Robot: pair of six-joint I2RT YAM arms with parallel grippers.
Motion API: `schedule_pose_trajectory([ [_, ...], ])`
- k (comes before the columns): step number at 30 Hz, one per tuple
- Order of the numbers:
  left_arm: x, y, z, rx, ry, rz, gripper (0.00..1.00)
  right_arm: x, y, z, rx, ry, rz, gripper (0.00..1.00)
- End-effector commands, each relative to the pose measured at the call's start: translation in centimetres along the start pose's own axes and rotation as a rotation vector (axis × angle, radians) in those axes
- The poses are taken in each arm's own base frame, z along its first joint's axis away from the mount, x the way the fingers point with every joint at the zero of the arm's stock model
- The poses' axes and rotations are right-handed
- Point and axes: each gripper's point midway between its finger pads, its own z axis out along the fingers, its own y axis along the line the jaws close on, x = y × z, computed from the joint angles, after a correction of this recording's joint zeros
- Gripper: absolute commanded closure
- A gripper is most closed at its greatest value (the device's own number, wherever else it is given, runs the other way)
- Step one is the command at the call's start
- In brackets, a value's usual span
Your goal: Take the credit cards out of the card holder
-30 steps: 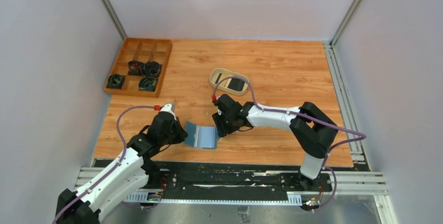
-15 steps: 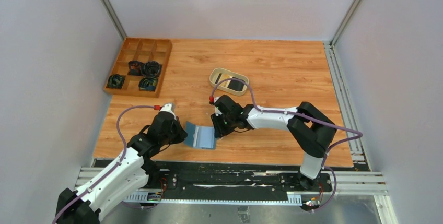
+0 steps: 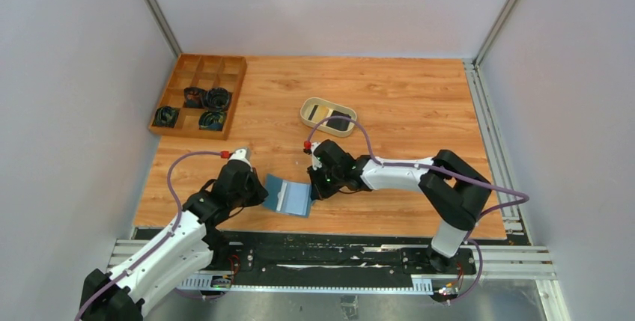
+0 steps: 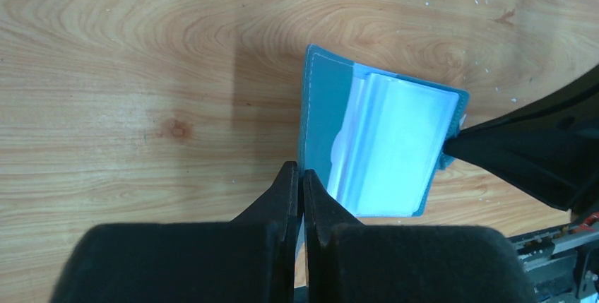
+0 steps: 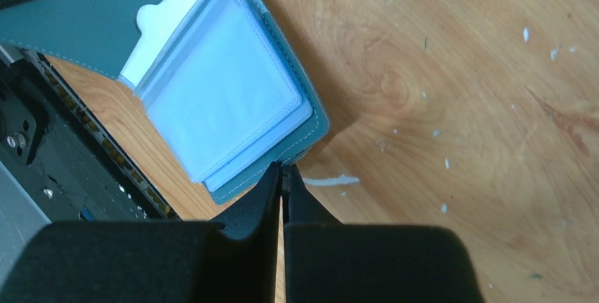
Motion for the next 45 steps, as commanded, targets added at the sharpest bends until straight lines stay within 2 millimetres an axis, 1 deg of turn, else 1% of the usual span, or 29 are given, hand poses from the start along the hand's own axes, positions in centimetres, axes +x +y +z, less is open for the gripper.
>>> schedule_pose_trajectory([
  [1,-0.9,0.3,-0.2,-0.033,-0.02,0.02,1.0,0.9,-0.7,-1.6,0.014,-0.007,-0.016,1.0],
  [5,-1.0,0.9,-0.2,-0.074,-0.01,0.038,1.0,1.7,-1.6,-2.5,0.022,-0.023,-0.011,1.0],
  [6,-1.1,1.0,-0.2,-0.084,-0.011,0.04,1.0,1.3,-1.5,-2.6,0.014,-0.046,-0.015,1.0],
  [12,-0.9,1.7,0.1,-0.129,0.008,0.034,1.0,2.0,-1.9,-3.1,0.005,-0.086,-0.028,1.0],
  [15,-0.7,1.9,0.3,-0.145,0.019,0.031,1.0,2.0,-2.0,-3.5,-0.002,-0.127,-0.044,1.0],
  [20,-0.5,2.3,0.7,-0.173,0.03,0.025,1.0,2.0,-2.3,-4.8,-0.006,-0.197,-0.074,1.0],
  [23,-0.7,2.2,0.9,-0.178,0.026,0.02,1.0,2.2,-3.2,-5.5,0.028,-0.216,-0.072,0.93],
  [25,-0.7,2.2,1.1,-0.182,0.029,0.017,1.0,2.4,-4.2,-5.9,0.076,-0.207,-0.064,0.8],
  [27,-0.9,2.0,1.3,-0.182,0.03,0.014,1.0,2.9,-5.4,-6.2,0.144,-0.17,-0.06,0.62],
  [28,-0.9,2.0,1.4,-0.182,0.031,0.013,1.0,2.9,-5.6,-6.4,0.164,-0.158,-0.064,0.56],
  [29,-0.9,1.9,1.5,-0.183,0.031,0.011,1.0,3.0,-5.8,-6.5,0.179,-0.15,-0.066,0.53],
  [31,-1.0,1.8,1.7,-0.185,0.034,0.007,1.0,2.2,-5.4,-7.2,0.176,-0.174,-0.082,0.46],
  [33,-1.0,1.8,1.8,-0.187,0.035,0.002,1.0,2.2,-5.0,-7.5,0.171,-0.174,-0.095,0.42],
  [36,-1.0,1.8,1.9,-0.188,0.032,-0.011,1.0,1.6,-3.7,-7.8,0.162,-0.176,-0.129,0.38],
  [37,-1.0,1.8,1.9,-0.19,0.031,-0.015,1.0,1.1,-3.1,-7.8,0.162,-0.181,-0.141,0.37],
  [38,-1.0,1.9,1.9,-0.191,0.03,-0.019,1.0,1.2,-2.6,-7.6,0.165,-0.172,-0.152,0.37],
  [40,-0.9,2.0,2.0,-0.197,0.031,-0.023,1.0,0.5,-1.8,-7.3,0.189,-0.173,-0.166,0.37],
  [42,-0.8,2.0,2.0,-0.2,0.032,-0.025,1.0,0.4,-1.6,-6.5,0.23,-0.153,-0.171,0.36],
  [45,-0.9,2.0,2.1,-0.201,0.031,-0.026,1.0,0.6,-1.6,-4.8,0.266,-0.108,-0.17,0.36],
])
